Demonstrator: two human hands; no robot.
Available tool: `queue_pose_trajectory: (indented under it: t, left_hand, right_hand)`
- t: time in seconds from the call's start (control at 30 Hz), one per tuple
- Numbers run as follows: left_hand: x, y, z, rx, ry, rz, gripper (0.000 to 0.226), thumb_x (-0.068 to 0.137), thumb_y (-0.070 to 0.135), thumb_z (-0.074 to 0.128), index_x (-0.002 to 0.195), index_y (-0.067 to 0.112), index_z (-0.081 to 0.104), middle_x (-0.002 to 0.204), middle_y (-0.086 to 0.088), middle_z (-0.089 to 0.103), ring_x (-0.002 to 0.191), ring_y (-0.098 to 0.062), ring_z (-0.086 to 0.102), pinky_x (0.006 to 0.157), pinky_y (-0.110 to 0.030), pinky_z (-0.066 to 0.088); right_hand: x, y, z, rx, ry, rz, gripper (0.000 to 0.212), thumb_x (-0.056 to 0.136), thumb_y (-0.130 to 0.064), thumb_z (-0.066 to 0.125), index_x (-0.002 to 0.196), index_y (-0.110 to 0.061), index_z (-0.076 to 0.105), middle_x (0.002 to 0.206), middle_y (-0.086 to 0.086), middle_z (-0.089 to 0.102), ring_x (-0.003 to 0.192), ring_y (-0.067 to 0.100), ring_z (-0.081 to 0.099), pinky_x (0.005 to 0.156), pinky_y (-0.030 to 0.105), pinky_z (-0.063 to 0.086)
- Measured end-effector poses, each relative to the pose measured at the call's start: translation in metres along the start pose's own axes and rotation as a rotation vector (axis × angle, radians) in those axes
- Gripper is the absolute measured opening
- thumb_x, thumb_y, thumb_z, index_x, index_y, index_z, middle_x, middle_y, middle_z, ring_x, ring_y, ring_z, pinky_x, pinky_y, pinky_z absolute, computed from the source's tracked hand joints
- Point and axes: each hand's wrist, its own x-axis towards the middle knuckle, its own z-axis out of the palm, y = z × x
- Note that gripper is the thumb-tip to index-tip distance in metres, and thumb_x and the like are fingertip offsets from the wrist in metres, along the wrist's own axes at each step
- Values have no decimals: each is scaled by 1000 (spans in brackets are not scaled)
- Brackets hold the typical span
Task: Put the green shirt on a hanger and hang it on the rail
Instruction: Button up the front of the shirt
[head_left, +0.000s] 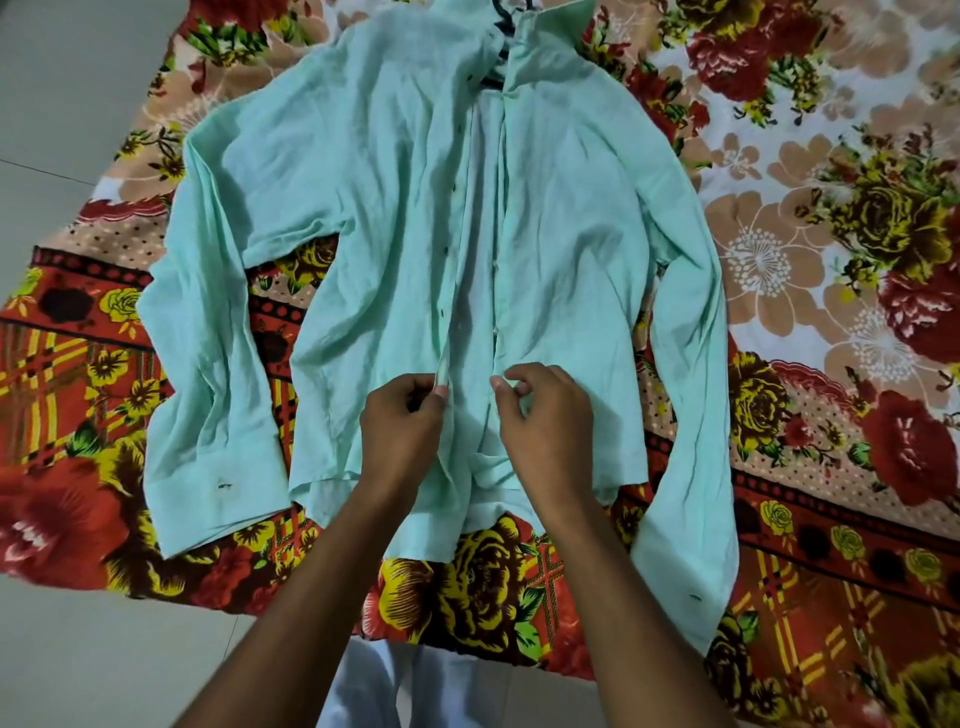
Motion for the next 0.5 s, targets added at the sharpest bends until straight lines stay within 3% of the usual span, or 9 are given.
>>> queue_pose_trajectory:
  t: [0.1,0.17,0.23,0.33,0.5]
  left_hand:
    - [3,1,1,8,-11,-31,15,93,23,67,83,18,77,76,-4,75,76,-25,72,75,-44,58]
    - [3,2,3,-22,-17,-61,18,94,20,66,79,16,76,72,-13,71,69,-22,65,72,-45,56]
    - [3,2,4,-53,-30,-85,18,93,20,66,79,14,76,80,-23,71,70,-24,63,74,-51,57]
    - [1,3,5,-113,-46,-76,16,92,22,69,81,15,78,83,-18,75,79,-29,71,82,-57,57]
    - [-9,8,8,-182,-87,-61,14,96,16,68,88,15,80,86,-11,79,92,-35,75,89,-57,58]
  right_hand:
    - [3,-4,18,-50,-119,39,23,94,-30,70,111,-14,73,100,1,69,93,16,64,78,28,52]
    - [3,-4,24,-89,-97,42,15,95,-25,69,104,-13,73,96,1,68,89,16,63,77,29,54]
    - [2,-6,24,-79,-46,33,10,96,-20,67,98,-13,73,92,0,68,84,15,62,74,31,54]
    - [-3,-11,16,141,70,64,6,94,-19,71,96,-14,74,87,-4,71,80,7,65,70,19,53]
    - [-11,-16,13,527,38,291,8,83,-18,83,84,-15,76,75,-8,74,73,4,72,65,17,57]
